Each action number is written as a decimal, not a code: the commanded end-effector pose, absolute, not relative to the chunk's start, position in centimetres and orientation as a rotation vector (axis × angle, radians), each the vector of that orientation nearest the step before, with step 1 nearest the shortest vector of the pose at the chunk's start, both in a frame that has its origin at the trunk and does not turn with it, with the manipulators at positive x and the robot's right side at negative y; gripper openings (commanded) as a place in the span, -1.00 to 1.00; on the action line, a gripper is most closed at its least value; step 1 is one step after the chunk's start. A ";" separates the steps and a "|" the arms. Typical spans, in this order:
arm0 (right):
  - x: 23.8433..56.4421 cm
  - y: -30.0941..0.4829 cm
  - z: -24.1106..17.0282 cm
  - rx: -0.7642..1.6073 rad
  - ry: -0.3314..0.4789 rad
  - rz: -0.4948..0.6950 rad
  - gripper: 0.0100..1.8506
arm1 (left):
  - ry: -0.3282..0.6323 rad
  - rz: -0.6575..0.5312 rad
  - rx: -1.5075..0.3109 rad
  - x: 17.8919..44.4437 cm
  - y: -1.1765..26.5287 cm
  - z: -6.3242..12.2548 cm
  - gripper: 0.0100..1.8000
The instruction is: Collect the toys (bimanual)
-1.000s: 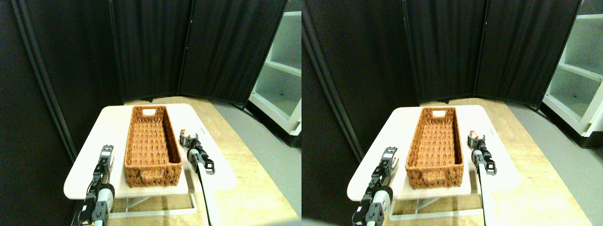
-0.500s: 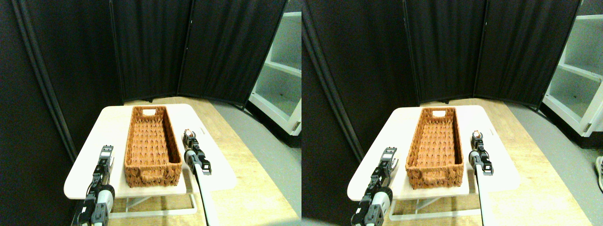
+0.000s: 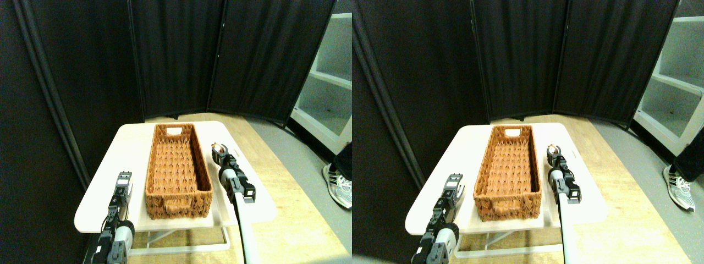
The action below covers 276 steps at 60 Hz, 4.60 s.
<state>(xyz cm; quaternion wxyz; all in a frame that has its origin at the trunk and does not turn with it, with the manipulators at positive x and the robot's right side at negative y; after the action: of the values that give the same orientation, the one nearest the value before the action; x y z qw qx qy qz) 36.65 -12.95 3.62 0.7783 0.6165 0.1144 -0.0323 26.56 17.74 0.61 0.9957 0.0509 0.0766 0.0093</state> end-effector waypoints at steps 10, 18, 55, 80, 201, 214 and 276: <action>37.1 -10.6 8.4 1.304 0.225 0.082 -1.00 | 0.095 0.033 0.112 26.6 17.8 1.1 -0.78; 37.0 -9.3 9.9 1.306 0.239 0.165 -1.00 | 0.089 0.035 0.117 26.5 18.0 1.1 -0.79; 35.6 -3.1 9.2 1.289 0.351 0.259 -1.00 | 0.060 0.028 0.108 26.0 18.4 1.6 -0.84; 35.6 -4.6 7.8 1.218 0.464 0.167 -0.04 | 0.064 0.052 0.085 26.0 18.7 1.3 -0.79; 36.1 -15.4 4.4 1.234 0.066 -0.111 -1.00 | 0.124 0.178 -0.624 33.1 19.4 2.0 -0.77; 36.6 -15.4 3.4 1.231 0.069 -0.118 -1.00 | 0.181 0.206 -0.834 33.7 19.2 1.9 -0.77; 37.6 -14.9 1.9 1.185 0.088 -0.183 -1.00 | 0.426 0.157 -1.224 34.0 19.4 2.0 -0.59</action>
<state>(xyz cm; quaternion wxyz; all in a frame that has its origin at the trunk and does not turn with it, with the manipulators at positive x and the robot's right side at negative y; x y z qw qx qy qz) 37.13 -15.30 1.63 0.8243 0.5560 0.0505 -0.0944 33.55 19.55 2.01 0.7945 -0.5601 0.2113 0.1023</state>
